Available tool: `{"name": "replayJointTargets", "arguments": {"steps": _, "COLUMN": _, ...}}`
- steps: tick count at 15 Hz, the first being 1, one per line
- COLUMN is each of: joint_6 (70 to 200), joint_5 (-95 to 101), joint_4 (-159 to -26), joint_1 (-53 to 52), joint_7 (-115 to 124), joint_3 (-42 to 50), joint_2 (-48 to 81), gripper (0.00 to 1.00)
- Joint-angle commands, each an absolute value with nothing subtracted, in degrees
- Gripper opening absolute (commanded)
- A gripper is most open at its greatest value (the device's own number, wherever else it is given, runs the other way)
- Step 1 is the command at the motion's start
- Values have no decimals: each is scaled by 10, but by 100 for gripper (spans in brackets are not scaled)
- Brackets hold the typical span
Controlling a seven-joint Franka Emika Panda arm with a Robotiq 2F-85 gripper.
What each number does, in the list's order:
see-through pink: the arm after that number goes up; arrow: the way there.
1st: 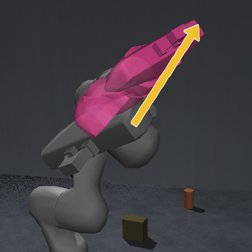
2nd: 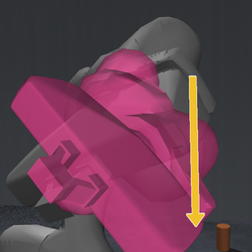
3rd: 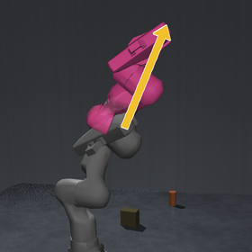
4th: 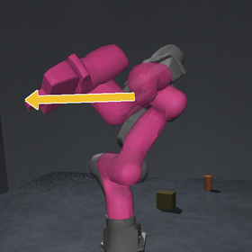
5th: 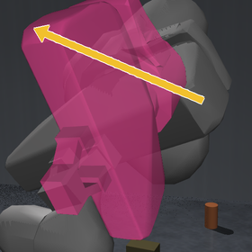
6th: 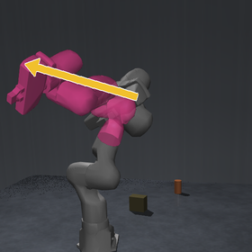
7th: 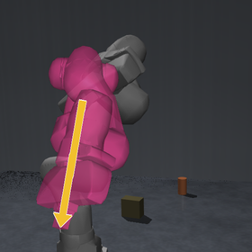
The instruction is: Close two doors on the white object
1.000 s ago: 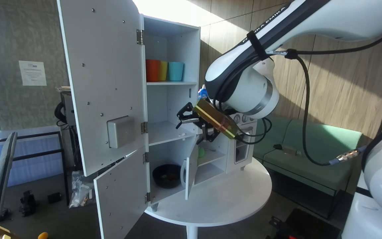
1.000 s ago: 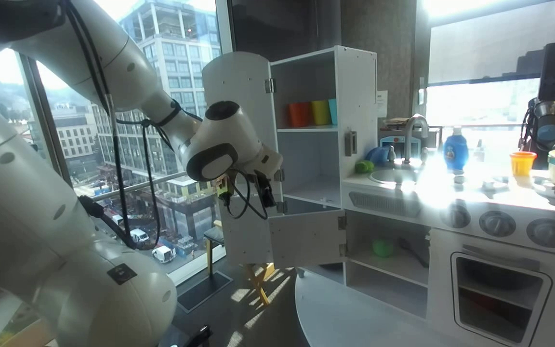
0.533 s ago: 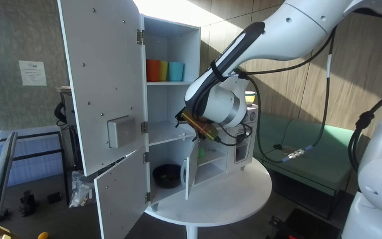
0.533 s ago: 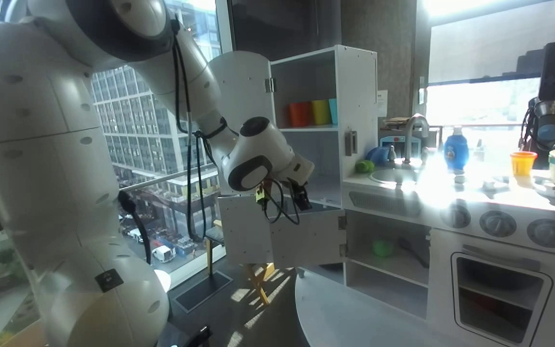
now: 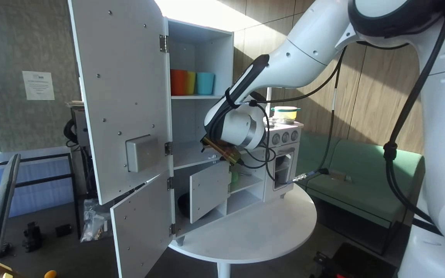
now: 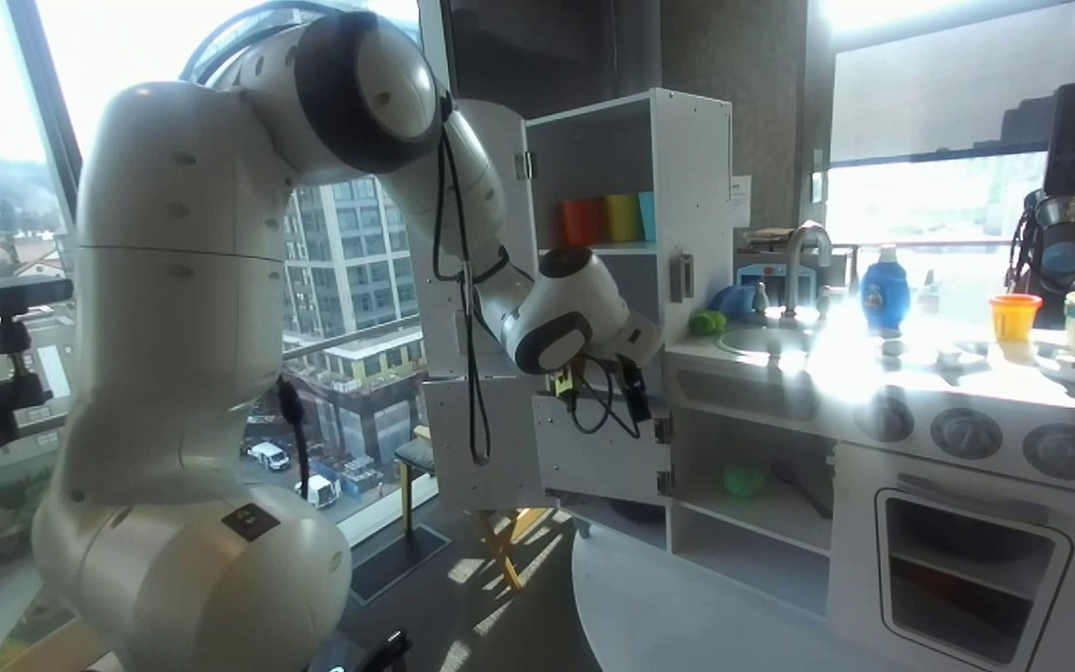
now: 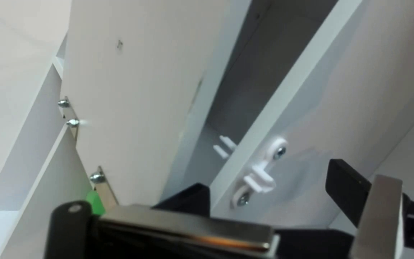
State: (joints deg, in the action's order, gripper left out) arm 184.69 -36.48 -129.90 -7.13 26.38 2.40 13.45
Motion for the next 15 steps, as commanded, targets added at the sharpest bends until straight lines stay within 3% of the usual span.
{"name": "replayJointTargets", "arguments": {"steps": 1, "joint_6": 1792, "joint_5": -223, "joint_4": -1253, "joint_1": -156, "joint_7": 334, "joint_3": 177, "joint_2": 161, "gripper": 100}}
{"name": "replayJointTargets", "arguments": {"steps": 5, "joint_6": 1630, "joint_5": -31, "joint_4": -1177, "joint_1": -262, "joint_7": 491, "joint_3": 331, "joint_2": 173, "gripper": 100}}
{"name": "replayJointTargets", "arguments": {"steps": 6, "joint_6": 1661, "joint_5": 16, "joint_4": -1271, "joint_1": -300, "joint_7": 532, "joint_3": 354, "joint_2": 128, "gripper": 100}}
{"name": "replayJointTargets", "arguments": {"steps": 9, "joint_6": 1634, "joint_5": 153, "joint_4": -1279, "joint_1": -360, "joint_7": 619, "joint_3": 417, "joint_2": 104, "gripper": 100}}
{"name": "replayJointTargets", "arguments": {"steps": 15, "joint_6": 1546, "joint_5": 238, "joint_4": -1361, "joint_1": -383, "joint_7": 625, "joint_3": 441, "joint_2": -38, "gripper": 100}}
